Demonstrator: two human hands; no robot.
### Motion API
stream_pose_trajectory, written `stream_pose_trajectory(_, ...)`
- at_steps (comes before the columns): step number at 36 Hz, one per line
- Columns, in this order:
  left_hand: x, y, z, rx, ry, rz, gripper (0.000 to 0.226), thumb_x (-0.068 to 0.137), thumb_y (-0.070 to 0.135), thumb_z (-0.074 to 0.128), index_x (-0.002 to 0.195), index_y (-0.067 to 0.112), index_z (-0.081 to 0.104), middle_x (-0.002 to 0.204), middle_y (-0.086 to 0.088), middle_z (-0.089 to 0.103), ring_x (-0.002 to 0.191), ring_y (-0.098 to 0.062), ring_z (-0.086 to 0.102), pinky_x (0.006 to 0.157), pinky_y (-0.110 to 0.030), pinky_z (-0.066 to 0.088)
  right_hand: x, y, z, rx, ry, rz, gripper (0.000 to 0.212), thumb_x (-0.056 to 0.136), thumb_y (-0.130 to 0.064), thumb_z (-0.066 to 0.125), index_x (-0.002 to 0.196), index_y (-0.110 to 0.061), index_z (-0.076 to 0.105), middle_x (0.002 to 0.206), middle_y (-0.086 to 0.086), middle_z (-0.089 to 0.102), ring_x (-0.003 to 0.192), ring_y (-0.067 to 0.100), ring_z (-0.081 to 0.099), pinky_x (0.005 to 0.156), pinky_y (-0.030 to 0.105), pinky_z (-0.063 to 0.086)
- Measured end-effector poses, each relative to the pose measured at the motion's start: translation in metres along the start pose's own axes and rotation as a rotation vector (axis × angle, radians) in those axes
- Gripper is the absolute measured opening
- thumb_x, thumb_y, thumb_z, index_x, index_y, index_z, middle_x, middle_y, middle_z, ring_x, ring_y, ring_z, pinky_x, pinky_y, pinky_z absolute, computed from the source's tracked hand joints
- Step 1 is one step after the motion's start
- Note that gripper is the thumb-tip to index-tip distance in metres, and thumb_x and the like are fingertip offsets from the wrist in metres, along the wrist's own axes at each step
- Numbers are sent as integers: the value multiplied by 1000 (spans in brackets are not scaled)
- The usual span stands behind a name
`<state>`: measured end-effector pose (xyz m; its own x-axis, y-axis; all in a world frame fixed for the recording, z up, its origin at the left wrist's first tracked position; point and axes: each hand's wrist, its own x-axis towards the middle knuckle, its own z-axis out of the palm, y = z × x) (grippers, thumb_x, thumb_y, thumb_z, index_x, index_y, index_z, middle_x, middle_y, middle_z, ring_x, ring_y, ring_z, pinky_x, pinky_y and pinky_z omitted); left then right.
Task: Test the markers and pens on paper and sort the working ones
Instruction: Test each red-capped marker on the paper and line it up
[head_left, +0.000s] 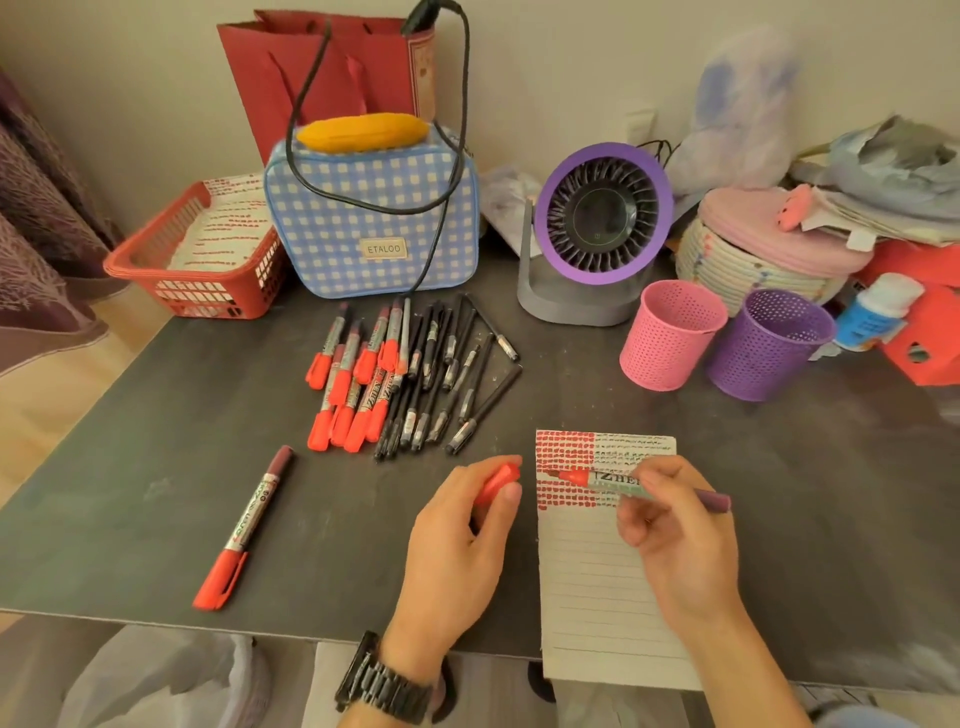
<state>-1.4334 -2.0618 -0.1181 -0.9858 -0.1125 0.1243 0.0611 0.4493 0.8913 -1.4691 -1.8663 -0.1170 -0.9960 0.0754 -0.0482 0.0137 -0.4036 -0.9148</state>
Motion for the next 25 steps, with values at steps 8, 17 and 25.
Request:
stream_pose_trajectory(8,-1,-3,1,-11,-11,-9,30,96,35,64,114,55,51,108,35,62,100,4,58,77,-4,40,-2,-3,3,-29,-18,-17,15,78,-12,59,67,-16,68,55,7,57,46,14,52,43,22,39)
stream_pose_trajectory(17,-1,-4,0,-10,-3,70,24,95,32,64,115,45,62,110,24,67,93,-13,63,74,-11,45,-4,-4,4,-76,-58,-26,13,79,-13,60,69,-13,68,61,15,59,48,16,55,45,22,40)
stream_pose_trajectory(25,-1,-5,0,18,-12,130,26,93,40,61,117,52,61,111,25,64,89,-13,62,70,-12,45,-6,-3,3,-138,-105,-55,12,82,-13,62,73,-15,70,65,14,65,53,18,60,46,21,43)
